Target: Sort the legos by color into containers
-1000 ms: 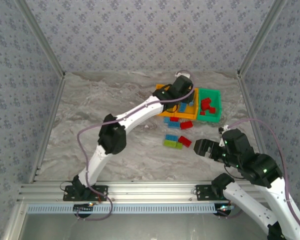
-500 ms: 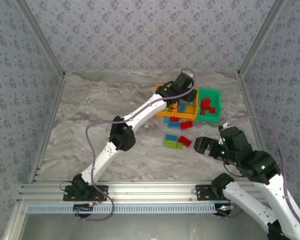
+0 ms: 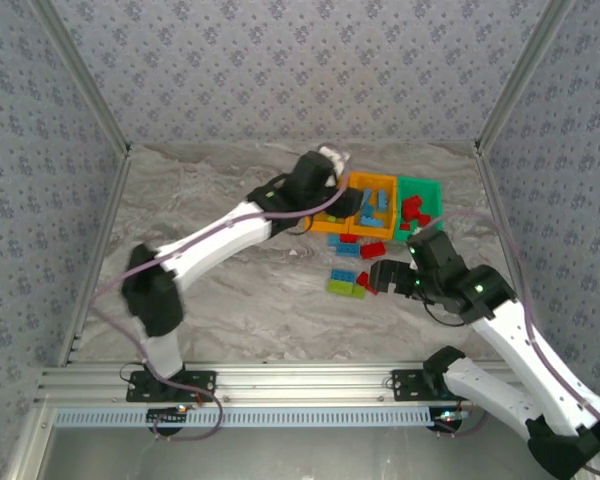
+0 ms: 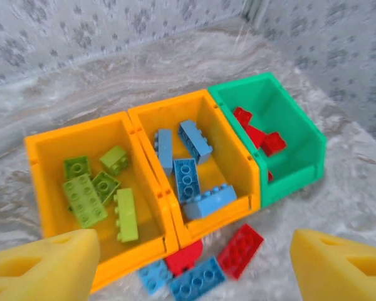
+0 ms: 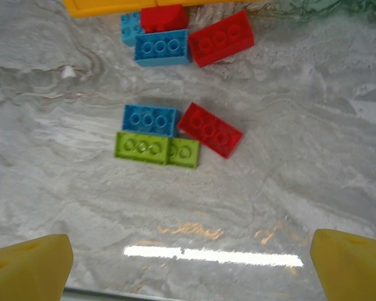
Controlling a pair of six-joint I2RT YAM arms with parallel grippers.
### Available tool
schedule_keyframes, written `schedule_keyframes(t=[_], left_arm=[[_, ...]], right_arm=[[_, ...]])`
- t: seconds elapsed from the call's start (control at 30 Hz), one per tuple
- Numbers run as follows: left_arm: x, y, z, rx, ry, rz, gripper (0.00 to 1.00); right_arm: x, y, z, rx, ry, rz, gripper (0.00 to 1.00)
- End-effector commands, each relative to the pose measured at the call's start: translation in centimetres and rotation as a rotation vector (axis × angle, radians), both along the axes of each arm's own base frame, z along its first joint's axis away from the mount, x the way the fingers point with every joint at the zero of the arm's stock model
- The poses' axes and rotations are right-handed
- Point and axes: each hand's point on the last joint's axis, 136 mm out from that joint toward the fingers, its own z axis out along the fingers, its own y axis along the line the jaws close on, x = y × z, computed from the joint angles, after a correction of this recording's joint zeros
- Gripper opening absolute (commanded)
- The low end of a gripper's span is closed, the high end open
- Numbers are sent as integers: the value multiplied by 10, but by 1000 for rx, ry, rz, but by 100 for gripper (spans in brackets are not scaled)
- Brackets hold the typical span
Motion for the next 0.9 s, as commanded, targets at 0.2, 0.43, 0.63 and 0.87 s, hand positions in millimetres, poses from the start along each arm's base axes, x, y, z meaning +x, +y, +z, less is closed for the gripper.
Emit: schedule_keyframes(t=[0.2, 0.43, 0.63, 0.87], left_arm=[[-137, 72, -2, 232, -322, -539, 98], [-175, 83, -37, 454, -516, -736, 99], [-179, 88, -41, 481, -481, -755, 99], [-177, 87, -43, 474, -513, -751, 99]], right_arm=[[101, 1, -77, -256, 115, 139, 100], [147, 2, -120, -381, 172, 213, 100], [162, 7, -135, -356, 190, 223, 97], [147, 7, -148, -314, 243, 239, 85]])
